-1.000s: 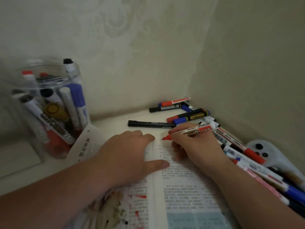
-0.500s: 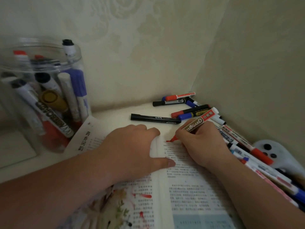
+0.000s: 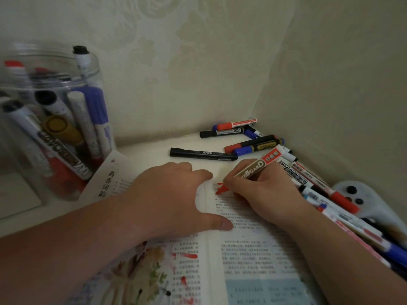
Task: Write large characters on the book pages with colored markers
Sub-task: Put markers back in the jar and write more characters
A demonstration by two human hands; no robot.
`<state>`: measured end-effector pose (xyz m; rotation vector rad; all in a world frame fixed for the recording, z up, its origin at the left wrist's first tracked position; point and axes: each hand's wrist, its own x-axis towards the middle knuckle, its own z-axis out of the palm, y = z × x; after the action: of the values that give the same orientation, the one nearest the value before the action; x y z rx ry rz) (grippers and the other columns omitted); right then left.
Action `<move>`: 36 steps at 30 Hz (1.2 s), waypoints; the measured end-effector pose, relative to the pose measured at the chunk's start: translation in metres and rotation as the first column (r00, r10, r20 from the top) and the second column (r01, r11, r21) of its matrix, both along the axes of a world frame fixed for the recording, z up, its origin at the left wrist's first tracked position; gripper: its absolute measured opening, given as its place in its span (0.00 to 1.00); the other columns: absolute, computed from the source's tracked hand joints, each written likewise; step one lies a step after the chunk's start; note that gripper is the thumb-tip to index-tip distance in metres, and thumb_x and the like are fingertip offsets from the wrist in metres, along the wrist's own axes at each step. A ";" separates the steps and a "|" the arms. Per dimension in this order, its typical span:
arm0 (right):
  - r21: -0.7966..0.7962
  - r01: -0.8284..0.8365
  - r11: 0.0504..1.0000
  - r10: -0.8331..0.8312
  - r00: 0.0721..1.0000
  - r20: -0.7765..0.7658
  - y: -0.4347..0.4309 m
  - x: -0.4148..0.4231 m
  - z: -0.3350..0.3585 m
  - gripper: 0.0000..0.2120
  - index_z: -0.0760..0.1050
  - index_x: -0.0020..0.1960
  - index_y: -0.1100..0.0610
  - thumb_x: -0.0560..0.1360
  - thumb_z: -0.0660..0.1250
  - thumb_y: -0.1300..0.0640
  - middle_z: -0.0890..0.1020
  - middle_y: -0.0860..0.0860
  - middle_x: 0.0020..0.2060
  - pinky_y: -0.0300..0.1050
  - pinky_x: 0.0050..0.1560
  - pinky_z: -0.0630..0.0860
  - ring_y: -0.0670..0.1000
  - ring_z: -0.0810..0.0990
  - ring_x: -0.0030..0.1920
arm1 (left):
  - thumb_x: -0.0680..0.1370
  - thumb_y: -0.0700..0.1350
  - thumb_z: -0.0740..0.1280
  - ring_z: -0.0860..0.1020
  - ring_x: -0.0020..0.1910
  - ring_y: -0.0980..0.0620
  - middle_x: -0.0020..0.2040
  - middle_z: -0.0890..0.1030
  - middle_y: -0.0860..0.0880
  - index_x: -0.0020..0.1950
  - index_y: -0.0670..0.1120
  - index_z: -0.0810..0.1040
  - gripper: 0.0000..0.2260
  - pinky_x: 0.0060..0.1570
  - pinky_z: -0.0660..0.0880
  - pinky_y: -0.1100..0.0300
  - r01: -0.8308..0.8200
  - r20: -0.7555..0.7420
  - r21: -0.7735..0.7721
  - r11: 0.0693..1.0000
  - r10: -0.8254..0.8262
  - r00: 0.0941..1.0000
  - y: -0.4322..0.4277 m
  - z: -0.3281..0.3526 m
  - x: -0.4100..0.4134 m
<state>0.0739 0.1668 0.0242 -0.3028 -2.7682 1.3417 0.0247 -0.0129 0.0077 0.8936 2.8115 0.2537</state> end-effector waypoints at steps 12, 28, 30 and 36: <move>-0.056 0.097 0.994 -0.100 0.993 -0.064 0.004 -0.001 -0.001 0.07 0.83 0.41 0.52 0.77 0.70 0.55 0.84 0.45 0.32 0.39 0.39 0.75 0.39 0.80 0.32 | 0.59 0.85 0.54 0.68 0.66 0.58 0.65 0.69 0.62 0.76 0.66 0.55 0.49 0.61 0.67 0.57 0.003 0.019 -0.026 1.000 -0.003 1.000 0.000 0.002 0.002; -0.054 -0.041 0.998 0.040 0.999 -0.006 0.007 0.004 -0.004 0.06 0.84 0.40 0.56 0.75 0.72 0.59 0.85 0.49 0.33 0.33 0.31 0.73 0.40 0.78 0.30 | 0.58 0.86 0.53 0.68 0.68 0.57 0.66 0.69 0.61 0.76 0.67 0.55 0.49 0.63 0.68 0.55 0.002 0.016 -0.019 1.000 -0.001 1.000 0.000 0.002 0.002; -0.036 -0.024 0.999 0.023 1.000 -0.017 0.008 0.005 -0.004 0.06 0.84 0.40 0.55 0.75 0.72 0.59 0.85 0.51 0.34 0.33 0.33 0.74 0.41 0.80 0.31 | 0.58 0.86 0.53 0.68 0.68 0.57 0.66 0.69 0.61 0.76 0.67 0.56 0.49 0.64 0.69 0.55 0.002 0.016 -0.016 1.000 -0.002 1.000 0.000 0.002 0.002; -0.004 -0.056 0.998 0.056 0.998 0.011 0.006 0.006 -0.002 0.06 0.83 0.39 0.56 0.75 0.72 0.58 0.85 0.48 0.33 0.46 0.41 0.80 0.46 0.82 0.35 | 0.58 0.86 0.54 0.68 0.66 0.57 0.65 0.70 0.61 0.76 0.66 0.56 0.49 0.63 0.69 0.55 0.005 0.007 -0.014 1.000 -0.005 1.000 -0.001 0.001 0.003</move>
<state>0.0802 0.1728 0.0219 -0.2357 -2.8032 1.3620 0.0272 -0.0135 0.0091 0.8945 2.8010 0.2353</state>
